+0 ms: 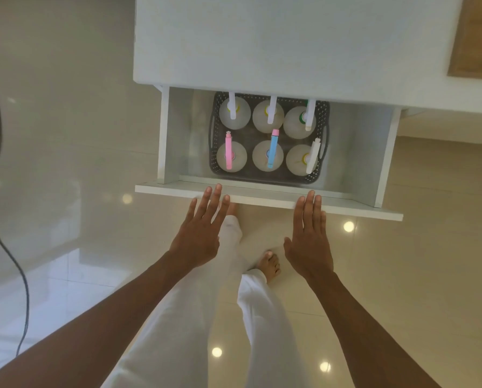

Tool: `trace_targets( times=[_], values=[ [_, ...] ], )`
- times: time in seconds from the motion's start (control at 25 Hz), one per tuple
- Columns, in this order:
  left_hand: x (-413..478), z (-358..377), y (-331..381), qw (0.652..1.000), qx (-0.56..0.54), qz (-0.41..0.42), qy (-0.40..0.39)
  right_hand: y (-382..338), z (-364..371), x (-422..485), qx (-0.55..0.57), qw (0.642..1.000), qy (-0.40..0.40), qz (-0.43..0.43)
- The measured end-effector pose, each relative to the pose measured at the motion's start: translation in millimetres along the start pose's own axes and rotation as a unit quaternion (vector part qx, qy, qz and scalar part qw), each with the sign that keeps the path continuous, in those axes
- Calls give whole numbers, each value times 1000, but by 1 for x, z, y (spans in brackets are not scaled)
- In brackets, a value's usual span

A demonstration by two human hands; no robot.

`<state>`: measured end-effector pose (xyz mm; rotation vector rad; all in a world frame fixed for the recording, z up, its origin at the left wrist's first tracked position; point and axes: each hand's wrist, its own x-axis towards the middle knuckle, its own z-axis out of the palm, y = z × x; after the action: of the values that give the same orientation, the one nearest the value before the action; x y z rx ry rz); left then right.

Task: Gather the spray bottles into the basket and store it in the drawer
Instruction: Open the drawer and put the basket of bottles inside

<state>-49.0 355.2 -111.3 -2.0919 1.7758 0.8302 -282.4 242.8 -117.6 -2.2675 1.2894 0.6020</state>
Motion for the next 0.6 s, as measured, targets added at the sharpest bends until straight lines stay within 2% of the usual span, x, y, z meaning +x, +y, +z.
trace_targets(
  times=[0.28,0.6],
  values=[
    [33,-33,-18,999,-14,37,25,0,-30,38,-11,1000,-15,-4],
    [79,-55,-25,998,13,17,55,10,-55,86,-29,999,10,-19]
  ],
)
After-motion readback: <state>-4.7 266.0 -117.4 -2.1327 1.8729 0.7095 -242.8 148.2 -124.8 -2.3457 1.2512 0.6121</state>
